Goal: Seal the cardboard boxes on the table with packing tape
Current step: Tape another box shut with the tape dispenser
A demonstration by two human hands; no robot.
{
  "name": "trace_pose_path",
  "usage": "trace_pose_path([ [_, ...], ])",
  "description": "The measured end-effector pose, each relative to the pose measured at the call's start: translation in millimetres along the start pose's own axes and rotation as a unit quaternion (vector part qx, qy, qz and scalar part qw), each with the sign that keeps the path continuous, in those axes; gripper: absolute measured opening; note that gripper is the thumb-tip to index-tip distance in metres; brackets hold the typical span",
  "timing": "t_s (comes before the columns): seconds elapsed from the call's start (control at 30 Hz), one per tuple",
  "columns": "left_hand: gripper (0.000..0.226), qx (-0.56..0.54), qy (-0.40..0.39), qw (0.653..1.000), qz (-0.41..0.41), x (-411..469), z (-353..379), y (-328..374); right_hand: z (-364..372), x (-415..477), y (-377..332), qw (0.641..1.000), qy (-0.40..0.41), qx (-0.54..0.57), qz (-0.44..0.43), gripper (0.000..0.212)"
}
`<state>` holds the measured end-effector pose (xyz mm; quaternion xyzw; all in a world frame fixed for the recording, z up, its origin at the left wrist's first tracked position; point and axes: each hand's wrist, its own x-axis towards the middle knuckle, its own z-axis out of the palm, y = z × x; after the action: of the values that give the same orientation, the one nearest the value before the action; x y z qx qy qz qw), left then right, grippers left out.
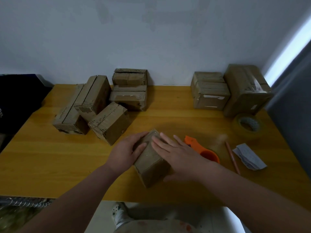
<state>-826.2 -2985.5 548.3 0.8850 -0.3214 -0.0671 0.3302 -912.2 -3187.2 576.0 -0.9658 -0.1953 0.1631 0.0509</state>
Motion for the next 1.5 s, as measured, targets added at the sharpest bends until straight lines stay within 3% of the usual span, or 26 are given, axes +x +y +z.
trace_pose_path([
  [0.1,0.053,0.024,-0.014,1.000,0.006,4.5,-7.2,6.4,-6.7,-9.2,7.8,0.997,0.038,0.052,0.038,0.094],
  [0.23,0.045,0.131,-0.052,0.990,-0.028,15.6,-12.6,26.9,-0.8,-21.3,19.5,0.960,0.103,0.155,0.210,0.075],
  [0.33,0.070,0.163,-0.079,0.981,-0.068,21.7,-7.5,51.3,17.9,-22.7,31.3,0.927,0.064,0.137,0.343,0.056],
  [0.43,0.104,0.217,-0.132,0.961,-0.105,27.4,3.2,68.0,37.2,-21.7,38.3,0.900,-0.015,0.143,0.412,0.047],
  [0.5,0.110,0.242,-0.147,0.953,-0.104,31.0,7.5,72.9,48.1,-21.8,40.9,0.886,-0.020,0.153,0.437,0.048],
  [0.6,0.113,0.221,-0.166,0.958,-0.081,38.1,4.2,76.6,59.2,-21.0,42.0,0.875,0.003,0.175,0.452,0.052],
  [0.7,0.119,0.158,-0.189,0.968,-0.054,43.8,-8.1,77.5,57.5,-20.6,46.2,0.866,0.067,0.206,0.450,0.039],
  [0.8,0.122,0.109,-0.251,0.961,-0.037,49.7,-22.7,71.0,43.1,-24.7,54.7,0.822,0.146,0.285,0.471,0.026],
  [0.97,0.117,0.134,-0.318,0.938,-0.009,59.9,-39.0,41.7,24.2,-29.7,60.5,0.772,0.203,0.387,0.461,0.034],
  [1.03,0.108,0.174,-0.311,0.934,-0.003,60.3,-38.6,26.8,20.5,-29.8,59.3,0.739,0.217,0.444,0.458,0.031],
  [1.13,0.087,0.253,-0.228,0.939,-0.035,55.4,-26.7,12.2,19.1,-29.6,54.0,0.692,0.226,0.526,0.440,0.027],
  [1.33,0.051,0.203,-0.165,0.963,-0.059,34.0,5.6,32.3,27.2,-25.3,45.2,0.729,0.215,0.510,0.403,0.075],
  [1.5,0.093,0.262,-0.230,0.933,-0.094,14.3,35.5,52.7,24.8,-24.2,42.1,0.747,0.221,0.479,0.404,0.071],
])
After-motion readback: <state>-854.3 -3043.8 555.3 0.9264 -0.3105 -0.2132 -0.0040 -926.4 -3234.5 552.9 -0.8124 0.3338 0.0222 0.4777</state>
